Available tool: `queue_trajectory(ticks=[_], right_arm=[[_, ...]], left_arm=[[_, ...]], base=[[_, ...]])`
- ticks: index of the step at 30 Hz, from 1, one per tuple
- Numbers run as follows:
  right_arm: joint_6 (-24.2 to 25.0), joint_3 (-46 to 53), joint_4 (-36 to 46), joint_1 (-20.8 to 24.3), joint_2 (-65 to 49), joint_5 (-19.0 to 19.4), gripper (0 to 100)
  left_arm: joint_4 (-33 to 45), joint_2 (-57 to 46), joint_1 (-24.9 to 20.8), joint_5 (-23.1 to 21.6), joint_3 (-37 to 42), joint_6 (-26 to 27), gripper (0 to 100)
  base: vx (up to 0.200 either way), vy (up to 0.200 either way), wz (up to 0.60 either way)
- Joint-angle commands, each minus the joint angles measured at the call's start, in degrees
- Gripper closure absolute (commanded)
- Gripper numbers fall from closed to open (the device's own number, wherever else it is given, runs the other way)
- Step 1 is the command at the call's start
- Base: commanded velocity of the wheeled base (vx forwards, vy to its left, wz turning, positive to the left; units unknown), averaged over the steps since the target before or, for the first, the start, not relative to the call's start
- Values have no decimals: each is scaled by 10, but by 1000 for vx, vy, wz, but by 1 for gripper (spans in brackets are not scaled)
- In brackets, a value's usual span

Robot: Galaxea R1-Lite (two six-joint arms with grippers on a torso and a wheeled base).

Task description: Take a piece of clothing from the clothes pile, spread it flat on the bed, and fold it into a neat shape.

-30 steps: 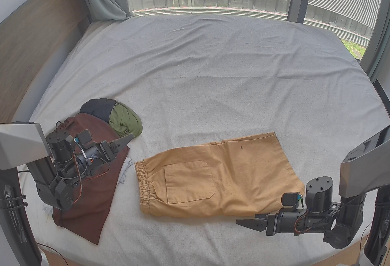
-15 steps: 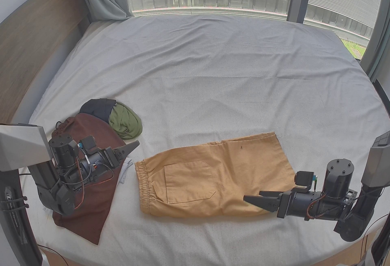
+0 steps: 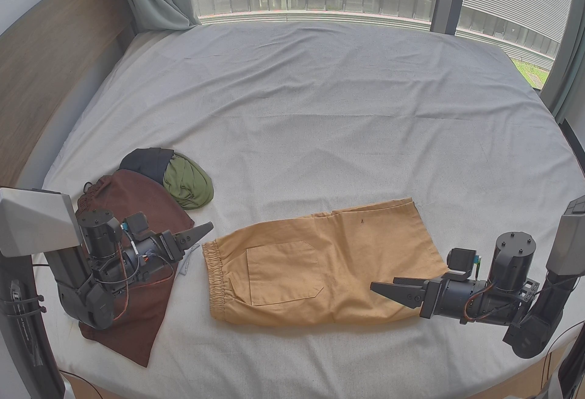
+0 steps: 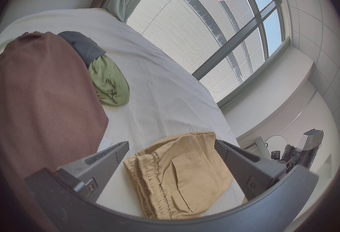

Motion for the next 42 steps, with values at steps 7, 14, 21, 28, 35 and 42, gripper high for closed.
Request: queue_trajectory(ticks=[7,14,21,28,35,42], right_arm=[[0,0,-1,0,10,0,0],[-2,0,-1,3,27,-1,0],[-2,0,-1,3,29,-1,0],[-3,0,-1,3,36,0,0],[-3,0,-1,4,43,-1,0],[-3,0,-1,5,44,-1,0]], left_arm=[[-2,26,-7,-35,38,1,0],[-1,52,-21,-38,54,1,0],[-1,80,-25,-38,51,2,0],[-1,91,-24,-37,53,4,0],[-1,119,-26,-38,37,0,0],[-1,151,-32,-38,11,-14,0]], base=[[0,0,0],[0,0,0],[0,0,0],[0,0,0],[0,0,0],[0,0,0]])
